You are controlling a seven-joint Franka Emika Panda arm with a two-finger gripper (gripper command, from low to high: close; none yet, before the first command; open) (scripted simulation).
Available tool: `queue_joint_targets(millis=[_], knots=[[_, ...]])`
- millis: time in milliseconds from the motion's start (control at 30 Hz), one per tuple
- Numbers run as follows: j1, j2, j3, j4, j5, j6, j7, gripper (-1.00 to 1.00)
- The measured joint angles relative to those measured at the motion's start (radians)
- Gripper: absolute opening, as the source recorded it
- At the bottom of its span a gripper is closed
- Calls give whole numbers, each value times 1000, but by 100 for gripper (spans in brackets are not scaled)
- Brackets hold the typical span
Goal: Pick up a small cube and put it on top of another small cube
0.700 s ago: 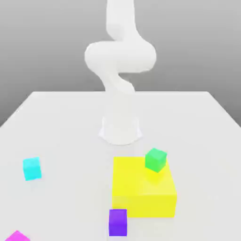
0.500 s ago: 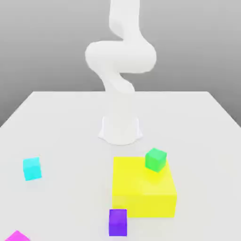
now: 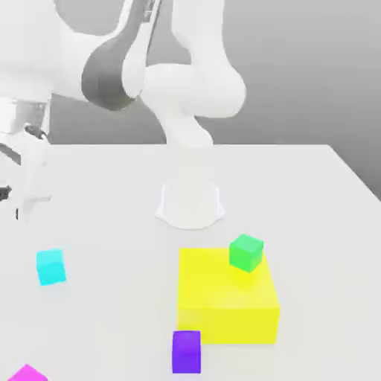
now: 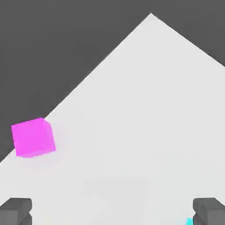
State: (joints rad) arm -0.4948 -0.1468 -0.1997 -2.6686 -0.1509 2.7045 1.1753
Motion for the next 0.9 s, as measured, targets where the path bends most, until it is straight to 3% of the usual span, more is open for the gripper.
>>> queue_joint_targets(millis=[200,433,467,733,900], knots=[[-113,165,-63,-96,146,108,-36,0],[-227,409,95,-73,352,297,-173,0],[-244,436,113,-69,358,319,-178,-100],[-239,414,105,-73,343,302,-166,-100],[-203,244,38,-106,216,167,-72,-100]])
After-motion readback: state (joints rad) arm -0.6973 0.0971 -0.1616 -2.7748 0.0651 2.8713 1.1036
